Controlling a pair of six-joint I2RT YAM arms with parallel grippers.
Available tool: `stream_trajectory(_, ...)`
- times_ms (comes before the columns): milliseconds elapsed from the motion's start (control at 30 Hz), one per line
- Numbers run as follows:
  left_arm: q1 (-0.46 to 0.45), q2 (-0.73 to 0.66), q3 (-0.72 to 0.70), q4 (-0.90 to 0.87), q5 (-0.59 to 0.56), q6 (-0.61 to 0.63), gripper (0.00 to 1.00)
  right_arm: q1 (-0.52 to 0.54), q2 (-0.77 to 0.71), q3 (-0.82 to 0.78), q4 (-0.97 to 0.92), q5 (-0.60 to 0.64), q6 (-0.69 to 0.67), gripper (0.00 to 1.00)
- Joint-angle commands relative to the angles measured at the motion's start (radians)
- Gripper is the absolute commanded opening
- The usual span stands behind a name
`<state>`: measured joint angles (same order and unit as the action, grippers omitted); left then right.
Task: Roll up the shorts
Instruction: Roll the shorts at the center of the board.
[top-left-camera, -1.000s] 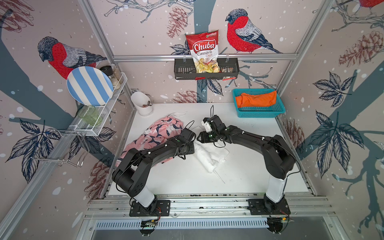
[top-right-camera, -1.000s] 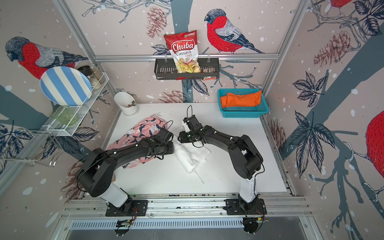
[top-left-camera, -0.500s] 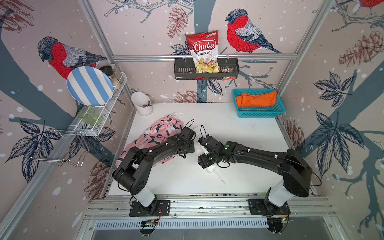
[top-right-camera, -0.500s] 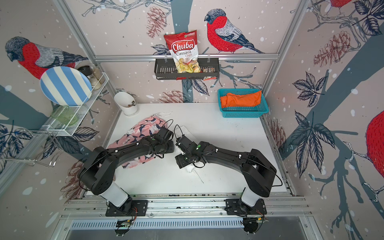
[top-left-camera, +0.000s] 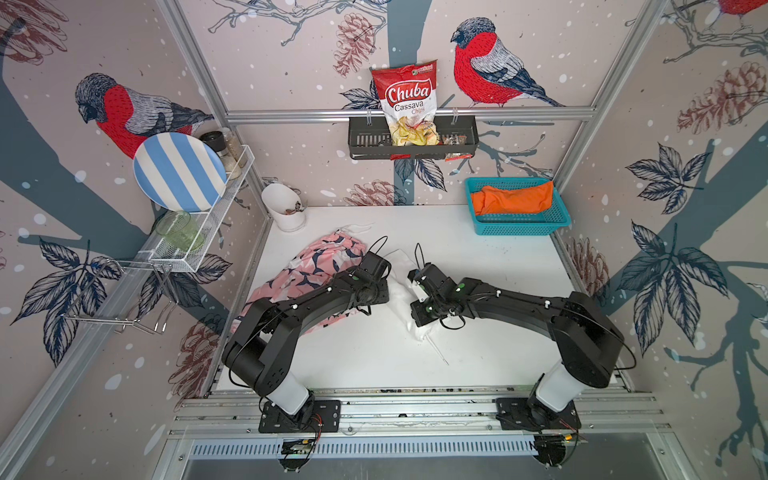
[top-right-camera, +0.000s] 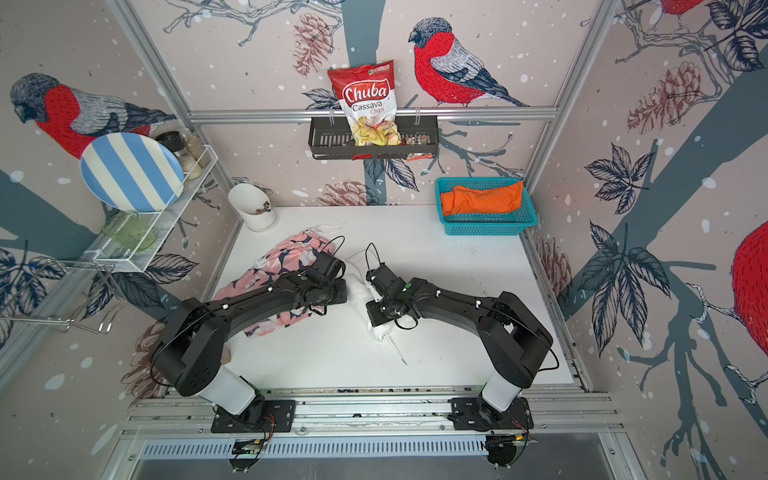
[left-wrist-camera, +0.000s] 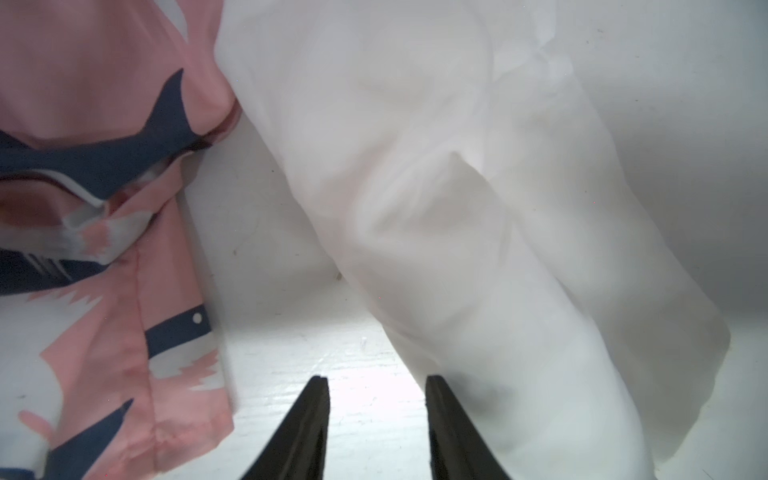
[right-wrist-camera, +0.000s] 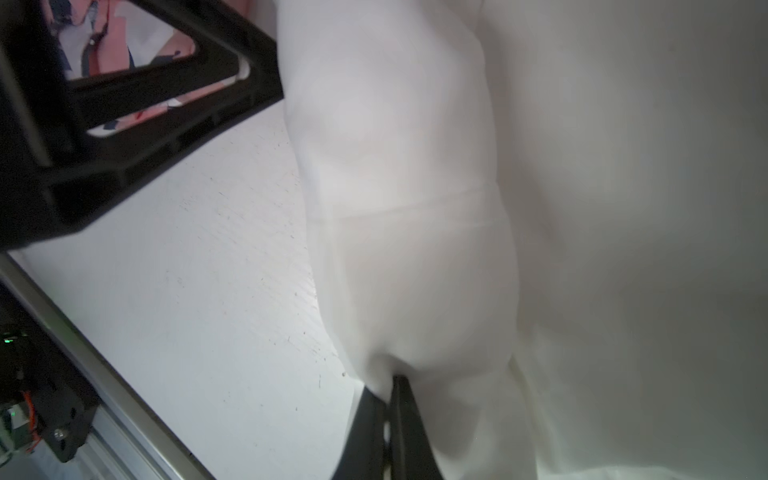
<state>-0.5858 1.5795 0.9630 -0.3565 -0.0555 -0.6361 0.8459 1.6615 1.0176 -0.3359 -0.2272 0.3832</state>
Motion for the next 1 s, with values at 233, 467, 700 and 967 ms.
stream_trajectory(233, 0.003, 0.052, 0.184, -0.081, -0.038, 0.045, 0.43, -0.186, 0.064, -0.089, 0.2, -0.322, 0.003, 0.04)
stream_trajectory(467, 0.033, 0.232, 0.368, -0.102, -0.047, 0.086, 0.42, -0.24, 0.073, -0.092, 0.198, -0.349, -0.006, 0.04)
stream_trajectory(700, 0.11, 0.421, 0.489, -0.106, -0.079, 0.143, 0.42, -0.278, 0.079, -0.098, 0.233, -0.367, 0.013, 0.02)
stream_trajectory(967, 0.136, 0.536, 0.522, -0.104, -0.038, 0.185, 0.41, -0.286, 0.08, -0.007, 0.14, -0.17, -0.015, 0.15)
